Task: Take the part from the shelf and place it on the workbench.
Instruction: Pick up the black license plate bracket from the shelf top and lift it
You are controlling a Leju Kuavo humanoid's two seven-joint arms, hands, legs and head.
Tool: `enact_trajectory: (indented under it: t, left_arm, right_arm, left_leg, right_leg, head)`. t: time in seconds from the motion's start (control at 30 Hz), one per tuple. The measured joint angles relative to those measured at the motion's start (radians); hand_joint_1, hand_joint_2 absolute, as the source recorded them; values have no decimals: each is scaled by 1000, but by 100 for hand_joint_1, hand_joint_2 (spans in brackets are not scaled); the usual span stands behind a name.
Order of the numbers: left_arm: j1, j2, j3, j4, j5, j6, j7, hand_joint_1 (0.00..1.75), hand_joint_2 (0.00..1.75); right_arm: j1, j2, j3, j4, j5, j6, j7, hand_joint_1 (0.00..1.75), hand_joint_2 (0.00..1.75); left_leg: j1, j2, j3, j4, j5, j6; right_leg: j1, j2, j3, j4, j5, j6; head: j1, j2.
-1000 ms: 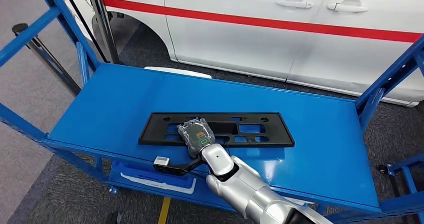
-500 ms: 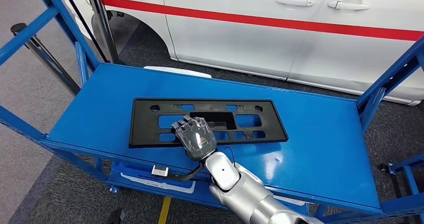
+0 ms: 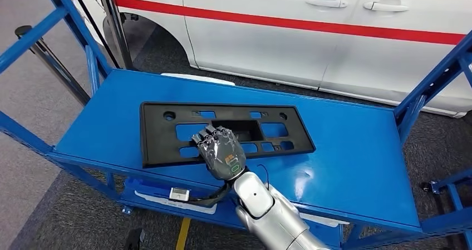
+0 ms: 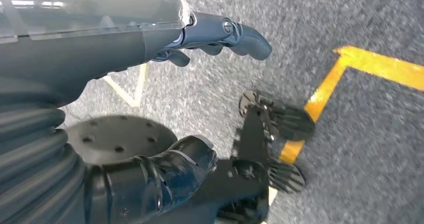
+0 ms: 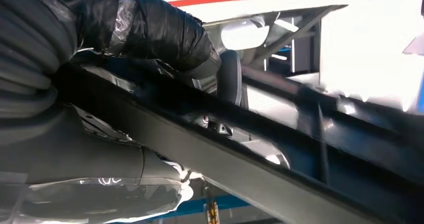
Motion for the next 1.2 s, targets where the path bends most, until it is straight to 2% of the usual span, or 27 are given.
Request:
enact_trajectory:
  t: [0.07, 0.1, 0.17, 0.2, 0.23, 0.27, 0.3, 0.4, 0.43, 0.47, 0.53, 0.57, 0.6, 0.63, 0.7, 0.73, 0.77, 0.8, 0.83, 0.87, 0.93, 0.97, 1.03, 1.07, 1.1, 1.13, 1.2]
  left_arm:
    - [-1, -2, -4, 0, -1, 0, 0, 0, 175]
    - [-2, -3, -7, 0, -1, 1, 1, 0, 175]
    - [-6, -5, -12, 0, -1, 4, 2, 0, 175]
    - [-7, -5, -13, 0, -1, 5, 3, 0, 175]
    - [-7, -6, -14, 0, -1, 5, 3, 0, 175]
    - [-7, -6, -15, 0, -1, 6, 3, 0, 175]
    - [-8, -7, -16, 0, -1, 6, 3, 0, 175]
    - [-9, -10, -17, 0, -1, 6, 3, 0, 175]
    - [-10, -11, -18, 0, -1, 6, 3, 0, 175]
    - [-11, -11, -18, 0, -1, 6, 3, 0, 175]
    - [-11, -12, -18, 0, -1, 6, 3, 0, 175]
    - [-10, -12, -18, 0, -1, 6, 4, 0, 175]
    - [-9, -12, -18, 0, -1, 6, 4, 0, 175]
    - [-9, -12, -18, 0, -1, 6, 5, 0, 175]
    - [-9, -12, -18, 0, -1, 6, 7, 0, 175]
    - [-9, -12, -18, 0, -1, 6, 7, 0, 175]
    - [-9, -12, -18, 0, -1, 6, 7, 0, 175]
    - [-9, -13, -18, 0, -1, 6, 8, 0, 175]
    - [-10, -13, -18, 0, -1, 6, 8, 0, 175]
    - [-11, -13, -18, 0, -1, 6, 8, 0, 175]
    - [-15, -12, -18, 0, -1, 7, 8, 0, 175]
    - [-18, -12, -19, 0, -1, 8, 8, 0, 175]
    - [-19, -13, -19, 0, 0, 11, 9, 0, 175]
    - [-20, -14, -19, 0, 0, 13, 10, 0, 175]
    - [-21, -14, -19, 0, 0, 14, 11, 0, 175]
    - [-22, -14, -19, 0, 1, 14, 12, 0, 175]
    - [-23, -14, -19, 0, 2, 12, 14, 0, 175]
  right_arm:
    - [5, -1, -14, -8, -3, 0, -17, 173, 175]
    - [7, -2, -19, -11, -4, 0, -25, 173, 175]
    - [10, -2, -23, -18, -8, 0, -36, 173, 175]
    - [13, -3, -23, -22, -11, 0, -41, 173, 175]
    - [16, -4, -23, -24, -13, 0, -43, 173, 175]
    - [18, -5, -23, -25, -15, 0, -45, 173, 175]
    - [20, -6, -24, -27, -15, 0, -46, 173, 175]
    - [20, -6, -24, -37, -16, 0, -48, 173, 175]
    - [19, -6, -24, -41, -16, 0, -49, 173, 175]
    - [19, -6, -24, -44, -16, 0, -49, 173, 175]
    - [19, -6, -24, -46, -16, 0, -49, 173, 175]
    - [19, -6, -24, -46, -16, 0, -50, 173, 175]
    - [20, -6, -24, -47, -16, 0, -50, 173, 175]
    - [20, -6, -24, -47, -16, 0, -50, 173, 175]
    - [20, -5, -24, -48, -16, 0, -50, 173, 175]
    - [21, -5, -24, -49, -16, 0, -50, 173, 175]
    - [22, -5, -24, -49, -16, 0, -50, 173, 175]
    - [23, -5, -24, -49, -16, 0, -50, 173, 175]
    - [23, -5, -24, -49, -16, 0, -50, 173, 175]
    - [23, -5, -24, -49, -16, 0, -50, 173, 175]
    - [23, -5, -24, -51, -17, 0, -54, 173, 175]
    - [23, -5, -25, -52, -18, 0, -56, 173, 175]
    - [23, -6, -25, -53, -18, 0, -58, 173, 175]
    - [23, -6, -25, -53, -17, 0, -58, 173, 175]
    - [23, -7, -25, -54, -16, 0, -58, 173, 175]
    - [23, -9, -25, -53, -16, 0, -58, 173, 175]
    - [24, -12, -26, -52, -15, 0, -58, 173, 175]
  left_leg:
    - [3, 4, -6, -7, 15, 15]
    - [5, 6, -11, -11, 23, 23]
    - [5, 9, -27, -13, 38, 33]
    - [4, 10, -37, -12, 45, 34]
    - [3, 11, -46, -12, 52, 34]
    - [3, 11, -56, -11, 59, 33]
    - [3, 12, -65, -10, 66, 31]
    - [1, 11, -85, -8, 87, 18]
    - [1, 11, -88, -8, 94, 11]
    - [0, 10, -90, -10, 102, 4]
    - [3, 10, -94, -15, 115, -10]
    - [5, 9, -101, -10, 105, -16]
    - [7, 9, -113, 10, 74, -20]
    - [8, 9, -128, 52, 26, -23]
    - [8, 8, -158, 179, -75, -27]
    - [8, 8, -164, 238, -98, -29]
    - [8, 8, -159, 273, -97, -29]
    - [8, 8, -138, 276, -78, -28]
    - [8, 8, -100, 244, -52, -26]
    - [8, 8, -46, 181, -36, -23]
    - [3, 8, 57, 39, -46, -14]
    - [-1, 7, 85, -6, -59, -9]
    - [-3, 8, 89, -32, -56, 3]
    - [-3, 11, 84, -36, -45, 9]
    - [-1, 13, 76, -39, -32, 18]
    - [2, 16, 65, -42, -18, 25]
    - [0, 17, 35, -41, 7, 33]
  right_leg:
    - [-2, 1, -7, 13, -15, 12]
    - [-3, 2, -18, 41, -44, 17]
    - [-6, 2, -54, 152, -133, 25]
    - [-8, 2, -72, 216, -170, 27]
    - [-10, 2, -80, 262, -190, 29]
    - [-11, 2, -71, 274, -190, 31]
    - [-13, 2, -42, 246, -173, 30]
    - [-13, 2, 94, 50, -118, 23]
    - [-10, 3, 118, 8, -111, 19]
    - [-7, 3, 125, -10, -109, 14]
    - [-5, 2, 112, -17, -91, 0]
    - [-5, 0, 104, -20, -81, -10]
    - [-7, -2, 94, -24, -68, -19]
    - [-8, -3, 81, -26, -55, -26]
    - [-5, -4, 51, -24, -31, -33]
    - [-4, -5, 35, -22, -20, -33]
    - [-2, -5, 19, -20, -10, -33]
    - [-1, -5, 3, -18, 0, -32]
    - [-1, -5, -11, -14, 9, -31]
    - [0, -5, -23, -11, 17, -29]
    - [2, -5, -38, -5, 32, -20]
    - [1, -6, -41, -5, 40, -15]
    - [0, -7, -42, -10, 56, -2]
    - [-1, -6, -46, -8, 55, 3]
    - [-2, -5, -53, 6, 33, 9]
    - [-4, -3, -65, 40, -8, 13]
    - [-9, -2, -96, 161, -115, 21]
  head:
    - [0, 0]
    - [1, 0]
    - [2, 0]
    - [2, 0]
    - [2, 0]
    - [2, 0]
    - [2, 0]
    - [1, 0]
    - [2, 0]
    - [2, 0]
    - [4, 0]
    - [4, 0]
    - [4, 0]
    - [4, 0]
    - [3, 0]
    - [3, 0]
    - [3, 0]
    - [3, 0]
    - [3, 0]
    - [3, 0]
    - [3, 0]
    - [4, 0]
    - [4, 0]
    - [4, 0]
    - [5, 0]
    - [6, 0]
    - [7, 0]
